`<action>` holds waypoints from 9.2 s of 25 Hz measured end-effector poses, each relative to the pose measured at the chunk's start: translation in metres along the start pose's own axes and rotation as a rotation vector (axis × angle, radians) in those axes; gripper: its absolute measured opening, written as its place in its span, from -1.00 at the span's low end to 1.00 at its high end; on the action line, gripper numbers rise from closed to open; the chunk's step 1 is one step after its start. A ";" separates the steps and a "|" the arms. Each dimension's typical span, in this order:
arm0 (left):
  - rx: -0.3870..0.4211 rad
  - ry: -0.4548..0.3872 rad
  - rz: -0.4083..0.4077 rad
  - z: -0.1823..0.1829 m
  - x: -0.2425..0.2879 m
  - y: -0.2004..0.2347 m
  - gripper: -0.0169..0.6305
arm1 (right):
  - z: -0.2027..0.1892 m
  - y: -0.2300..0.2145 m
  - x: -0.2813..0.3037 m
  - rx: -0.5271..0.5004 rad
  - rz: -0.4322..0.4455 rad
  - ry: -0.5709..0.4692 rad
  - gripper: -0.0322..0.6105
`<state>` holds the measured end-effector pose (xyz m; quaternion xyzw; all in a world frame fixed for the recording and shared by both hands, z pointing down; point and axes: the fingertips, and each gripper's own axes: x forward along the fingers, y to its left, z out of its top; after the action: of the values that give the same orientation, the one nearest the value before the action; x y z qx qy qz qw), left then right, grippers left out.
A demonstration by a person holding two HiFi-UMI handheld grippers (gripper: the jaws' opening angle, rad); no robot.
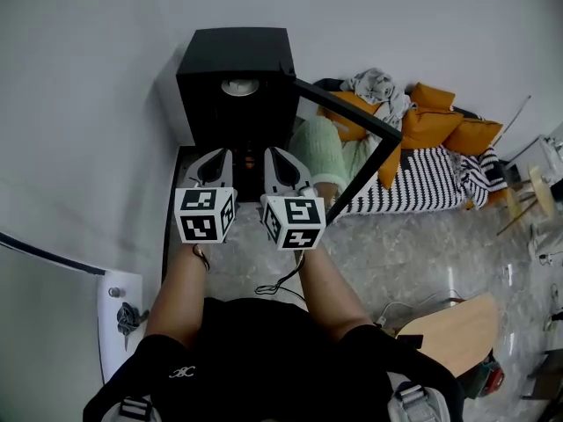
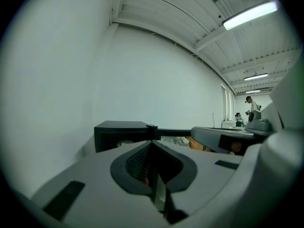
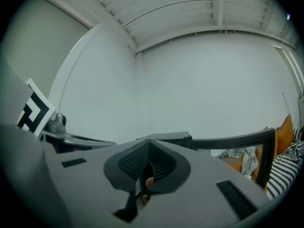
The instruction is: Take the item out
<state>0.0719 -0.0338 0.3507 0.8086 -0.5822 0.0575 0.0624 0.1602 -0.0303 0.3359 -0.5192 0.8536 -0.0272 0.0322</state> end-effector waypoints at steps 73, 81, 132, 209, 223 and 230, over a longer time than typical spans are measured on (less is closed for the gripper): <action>-0.077 0.175 -0.113 -0.064 0.243 0.199 -0.95 | -0.209 -0.061 0.344 -1.003 0.078 0.553 -0.89; -0.076 0.186 -0.067 -0.068 0.233 0.207 -0.95 | -0.246 -0.104 0.358 -1.154 -0.011 0.709 -0.58; -0.138 0.229 -0.133 -0.084 0.209 0.210 -0.94 | -0.254 -0.113 0.326 -1.384 -0.135 0.651 -0.72; -0.184 0.285 -0.175 -0.115 0.207 0.225 -0.95 | -0.247 -0.079 0.323 -1.529 0.277 0.838 -0.79; -0.143 0.301 -0.235 -0.116 0.210 0.201 -0.95 | -0.242 -0.071 0.286 -1.495 0.249 0.816 -0.79; -0.125 0.307 -0.249 -0.118 0.210 0.196 -0.95 | -0.242 -0.068 0.280 -1.359 0.258 0.833 -0.64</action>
<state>-0.0499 -0.2717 0.5085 0.8507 -0.4637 0.1357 0.2071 0.0711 -0.3073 0.5751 -0.2700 0.6787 0.3104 -0.6083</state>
